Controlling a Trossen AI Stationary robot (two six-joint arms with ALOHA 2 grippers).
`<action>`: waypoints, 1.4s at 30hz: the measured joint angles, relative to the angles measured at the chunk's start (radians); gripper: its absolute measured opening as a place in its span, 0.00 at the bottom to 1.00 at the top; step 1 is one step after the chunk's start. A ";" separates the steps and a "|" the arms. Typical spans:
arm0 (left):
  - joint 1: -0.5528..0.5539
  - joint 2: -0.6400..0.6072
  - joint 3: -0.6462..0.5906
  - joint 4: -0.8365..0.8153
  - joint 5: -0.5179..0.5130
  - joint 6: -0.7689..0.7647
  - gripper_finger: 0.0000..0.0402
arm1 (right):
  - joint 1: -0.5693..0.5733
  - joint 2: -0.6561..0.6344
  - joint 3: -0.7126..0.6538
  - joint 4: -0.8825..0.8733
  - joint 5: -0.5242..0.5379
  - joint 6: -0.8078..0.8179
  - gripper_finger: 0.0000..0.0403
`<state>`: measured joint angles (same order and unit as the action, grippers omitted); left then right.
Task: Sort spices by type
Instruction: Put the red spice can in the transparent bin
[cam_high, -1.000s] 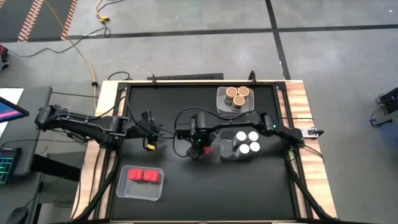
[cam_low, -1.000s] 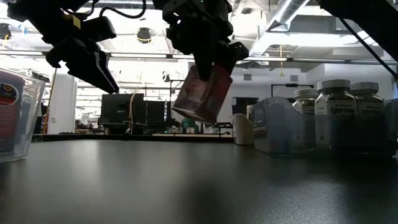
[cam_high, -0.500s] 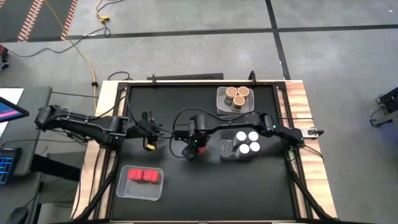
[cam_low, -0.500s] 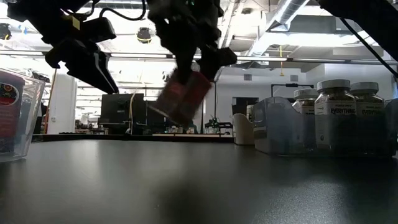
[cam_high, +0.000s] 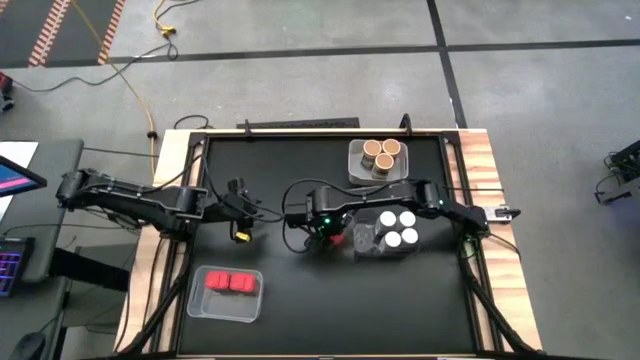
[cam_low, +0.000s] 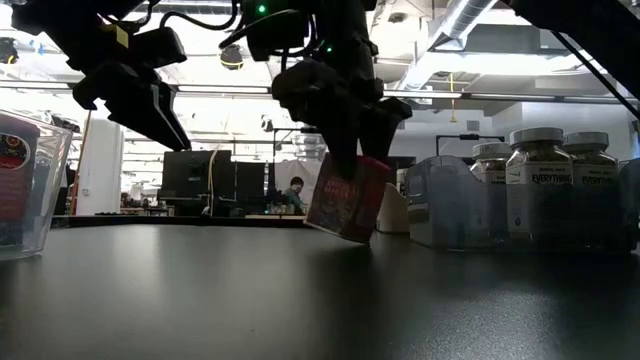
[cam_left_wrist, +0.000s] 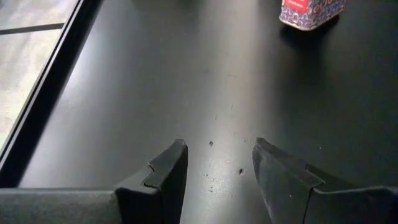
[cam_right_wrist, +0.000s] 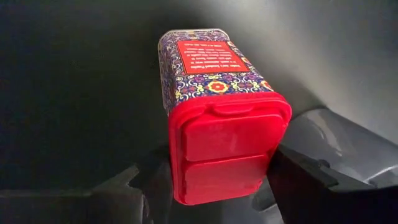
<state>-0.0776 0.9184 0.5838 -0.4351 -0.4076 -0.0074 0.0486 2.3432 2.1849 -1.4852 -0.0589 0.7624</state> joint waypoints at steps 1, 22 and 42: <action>0.000 0.000 0.000 0.000 0.000 0.000 0.42 | 0.001 0.000 0.000 0.003 0.000 0.000 0.61; 0.000 0.000 0.000 -0.001 0.000 0.000 0.42 | 0.001 0.001 0.000 -0.003 -0.003 -0.004 0.76; 0.000 0.000 0.000 0.025 0.045 -0.022 0.42 | 0.085 -0.162 0.149 -0.085 0.286 -0.166 0.78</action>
<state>-0.0776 0.9180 0.5838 -0.4096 -0.3629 -0.0298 0.1334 2.1814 2.3337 -1.5698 0.2274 0.5965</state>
